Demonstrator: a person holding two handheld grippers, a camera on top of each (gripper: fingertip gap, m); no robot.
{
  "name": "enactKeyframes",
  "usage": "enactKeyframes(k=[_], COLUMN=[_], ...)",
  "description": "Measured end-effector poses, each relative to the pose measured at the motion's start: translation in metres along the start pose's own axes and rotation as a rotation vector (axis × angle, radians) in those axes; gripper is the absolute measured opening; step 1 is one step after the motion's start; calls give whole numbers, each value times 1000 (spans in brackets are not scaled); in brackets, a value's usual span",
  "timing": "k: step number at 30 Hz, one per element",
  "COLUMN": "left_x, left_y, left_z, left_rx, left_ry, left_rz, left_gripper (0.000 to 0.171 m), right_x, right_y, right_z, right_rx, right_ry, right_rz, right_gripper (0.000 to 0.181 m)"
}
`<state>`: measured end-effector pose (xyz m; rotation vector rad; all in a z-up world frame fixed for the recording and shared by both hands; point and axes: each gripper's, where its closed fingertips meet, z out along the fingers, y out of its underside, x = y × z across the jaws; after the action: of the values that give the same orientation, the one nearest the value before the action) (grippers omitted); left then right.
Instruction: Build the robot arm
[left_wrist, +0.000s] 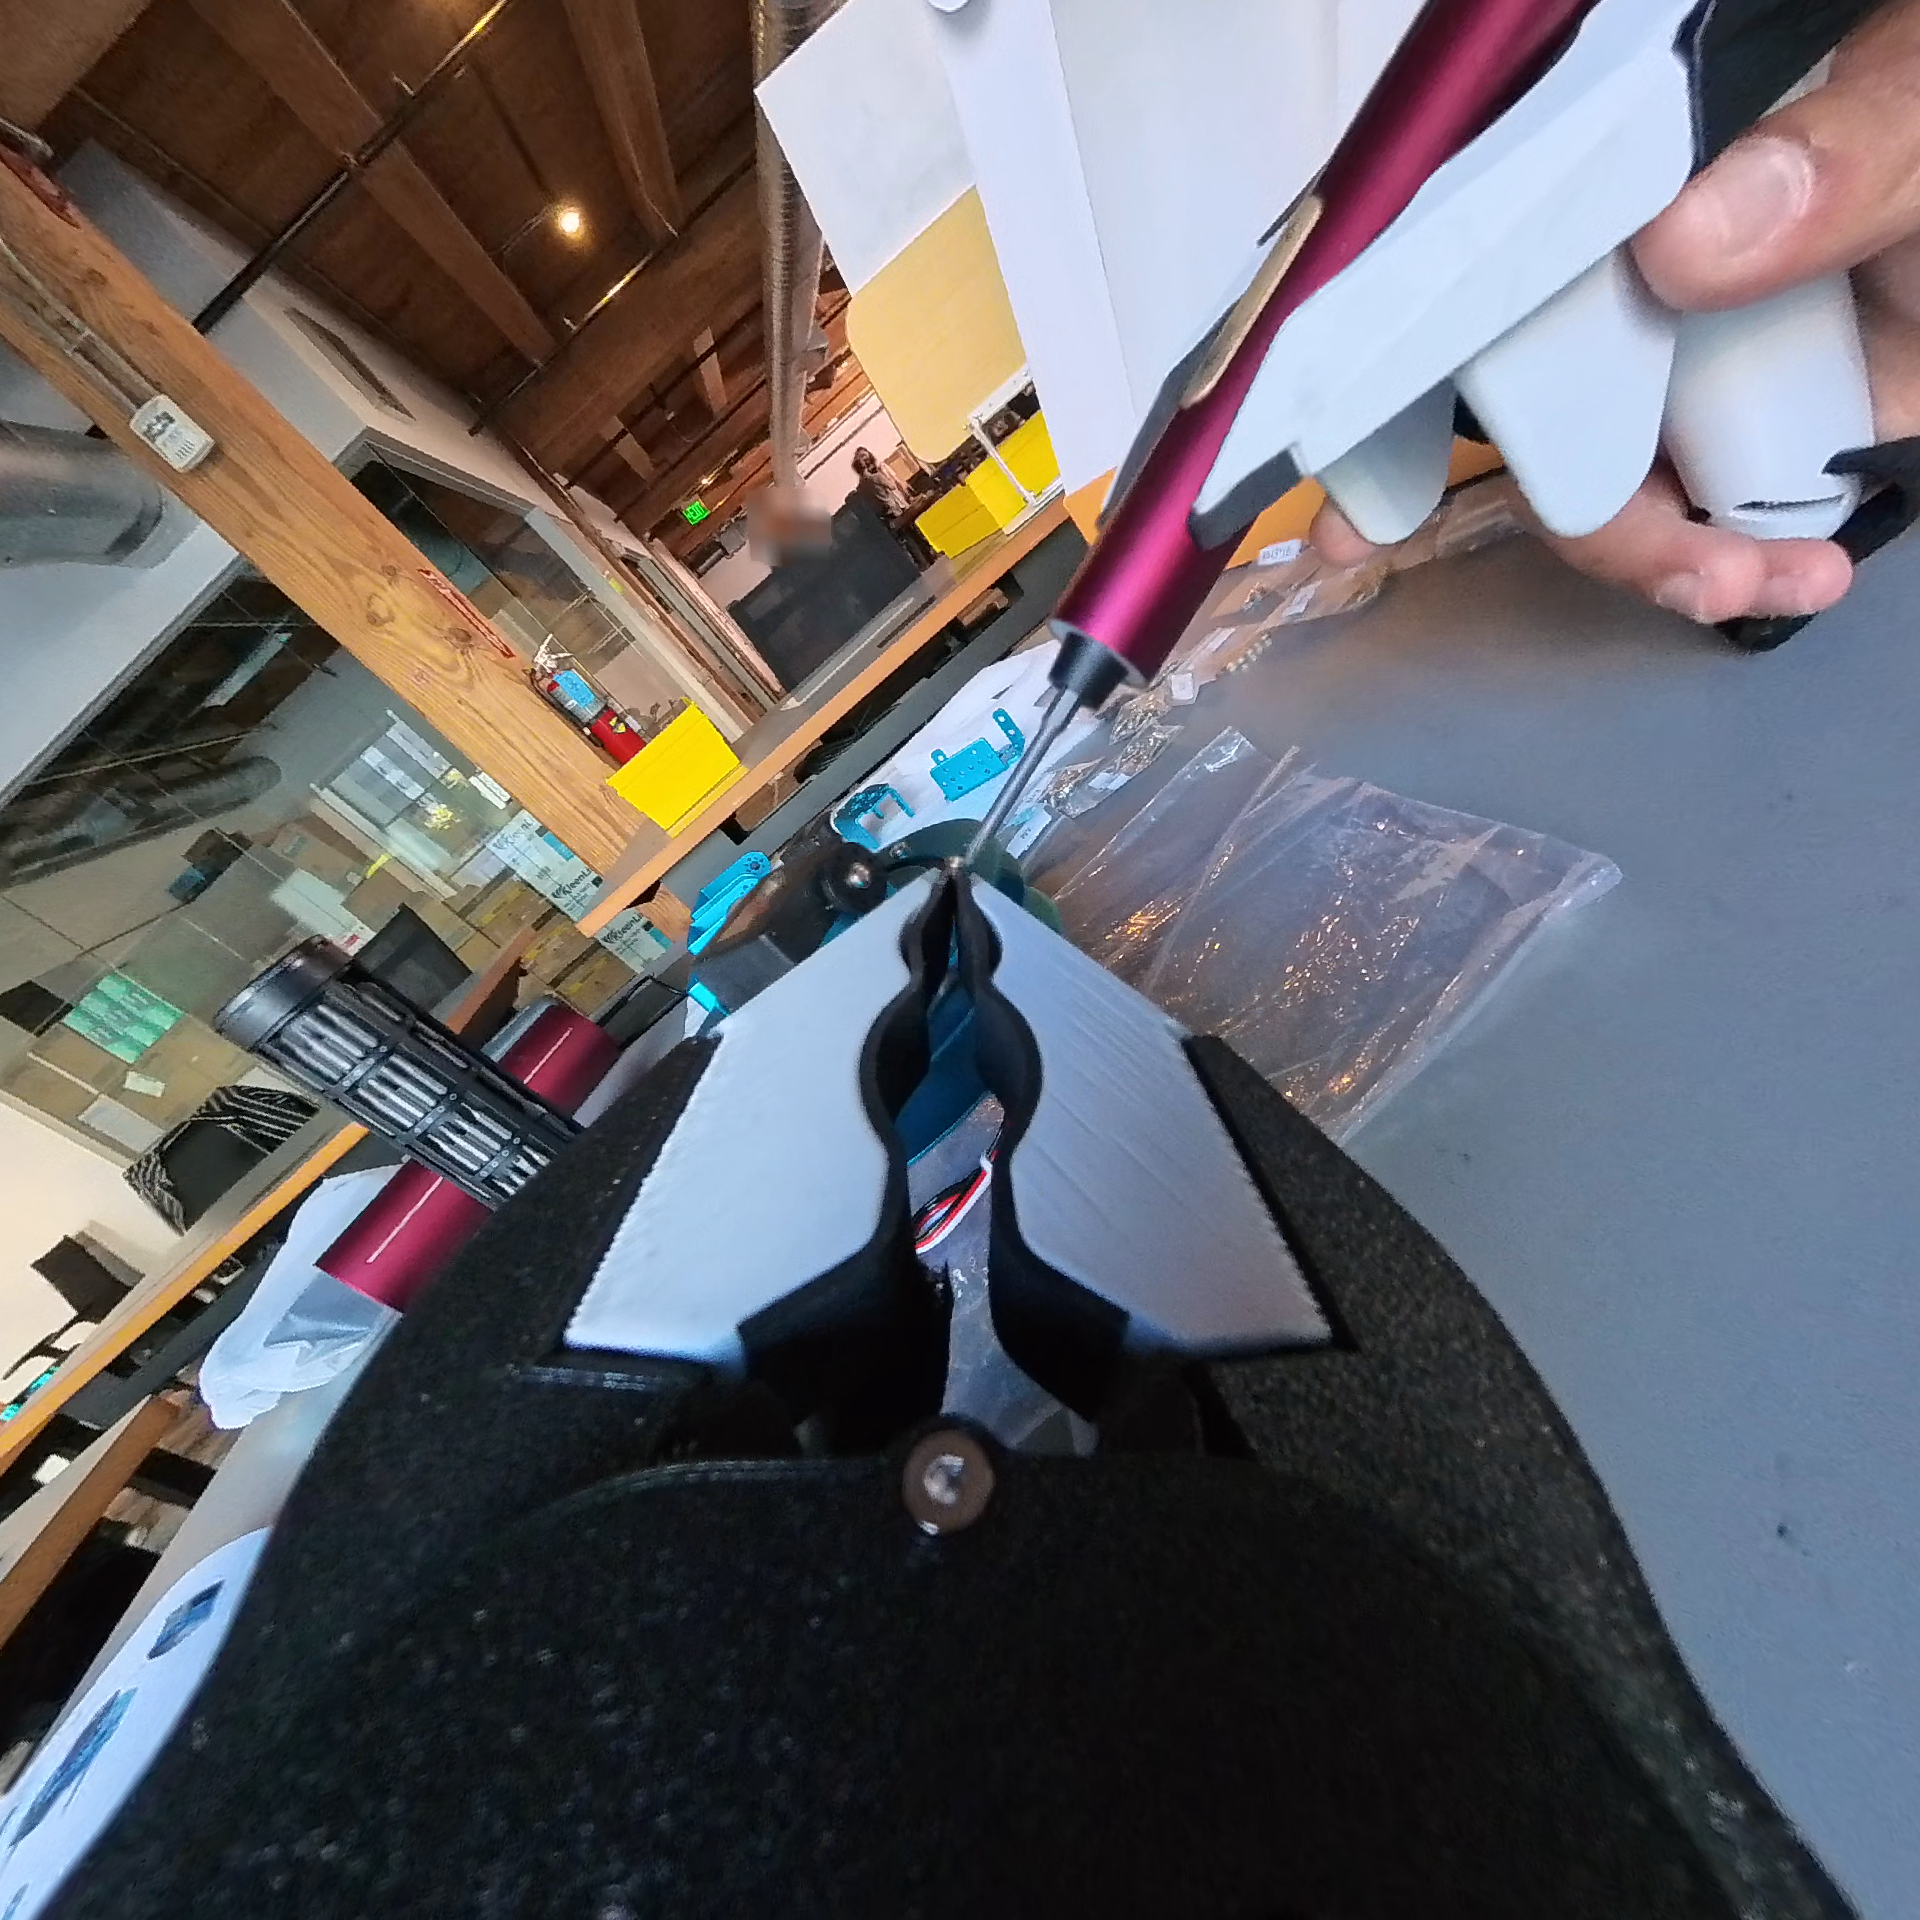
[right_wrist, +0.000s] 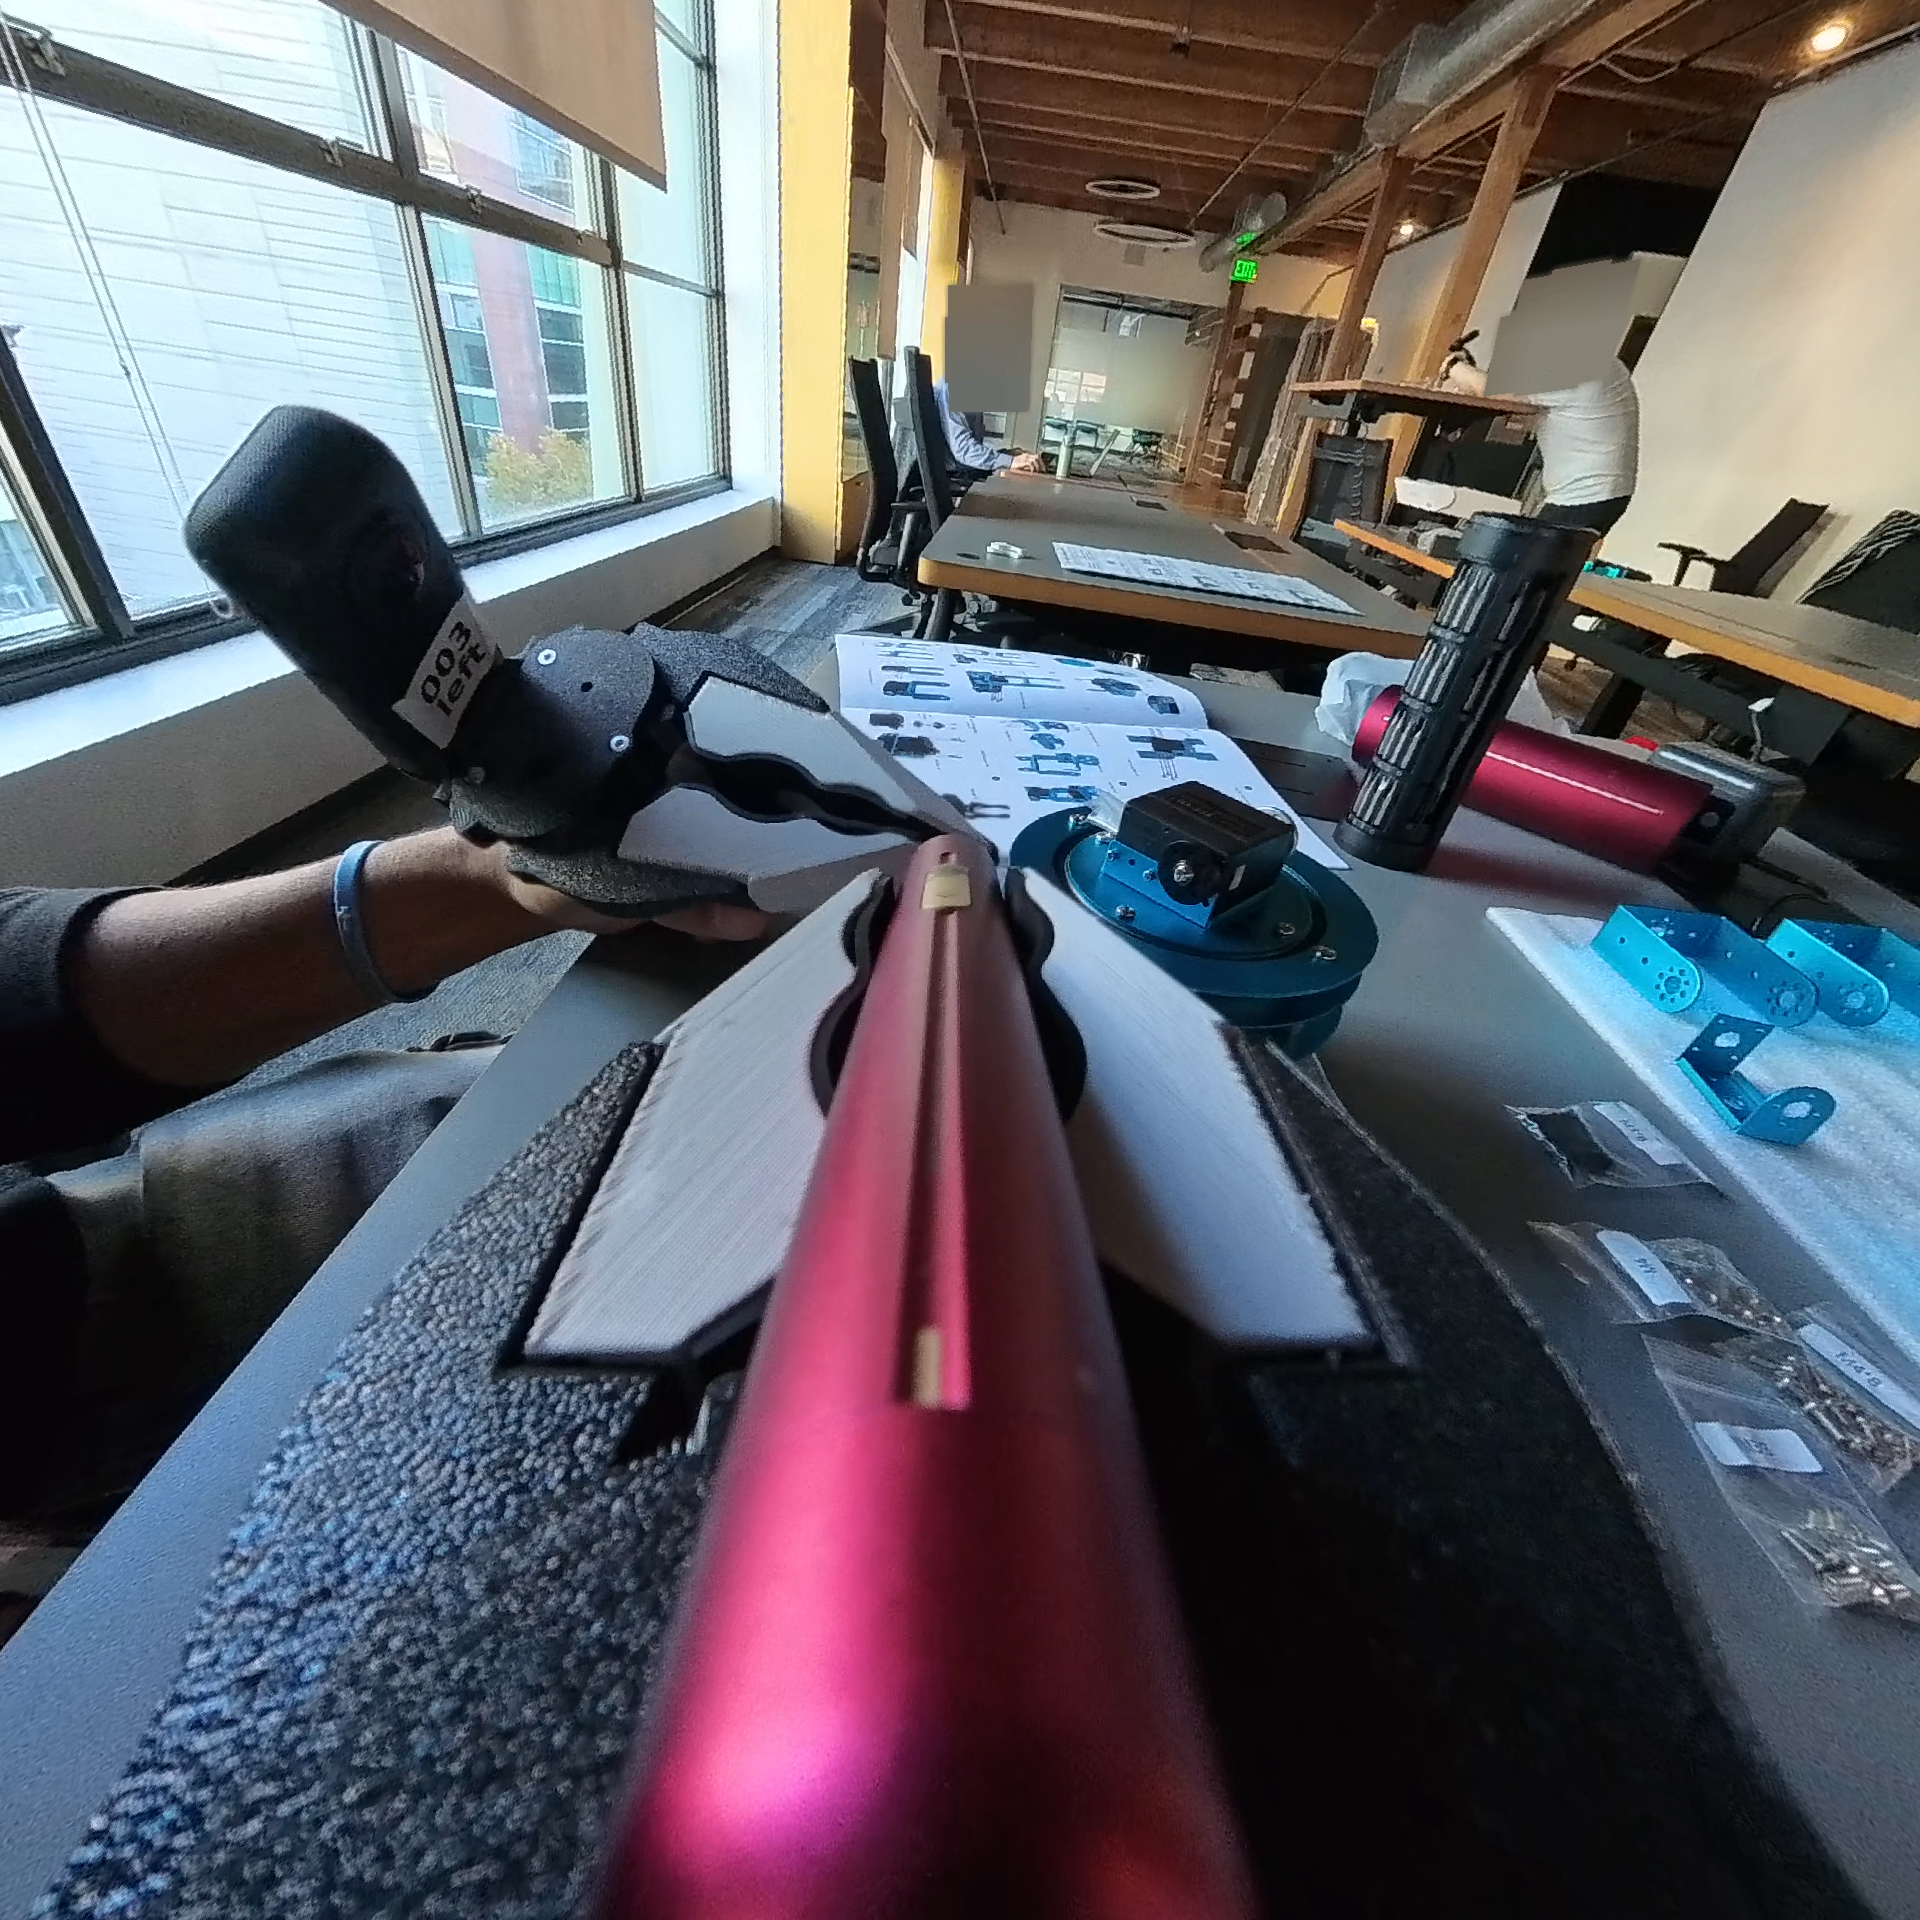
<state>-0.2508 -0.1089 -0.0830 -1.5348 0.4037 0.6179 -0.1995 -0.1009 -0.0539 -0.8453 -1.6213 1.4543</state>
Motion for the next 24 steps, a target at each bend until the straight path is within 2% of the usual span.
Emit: enactKeyframes(k=[16, 24], left_x=[3, 16], left_y=[2, 13], left_z=[2, 7], left_rx=[-17, -78], left_ry=[-1, -21], left_rz=[27, 218], left_gripper=[0, 0], right_x=[2, 0], right_y=[3, 14], right_z=[1, 0], right_rx=[-16, -146], right_ry=[3, -33], right_rz=[-8, -129], right_gripper=[23, 23])
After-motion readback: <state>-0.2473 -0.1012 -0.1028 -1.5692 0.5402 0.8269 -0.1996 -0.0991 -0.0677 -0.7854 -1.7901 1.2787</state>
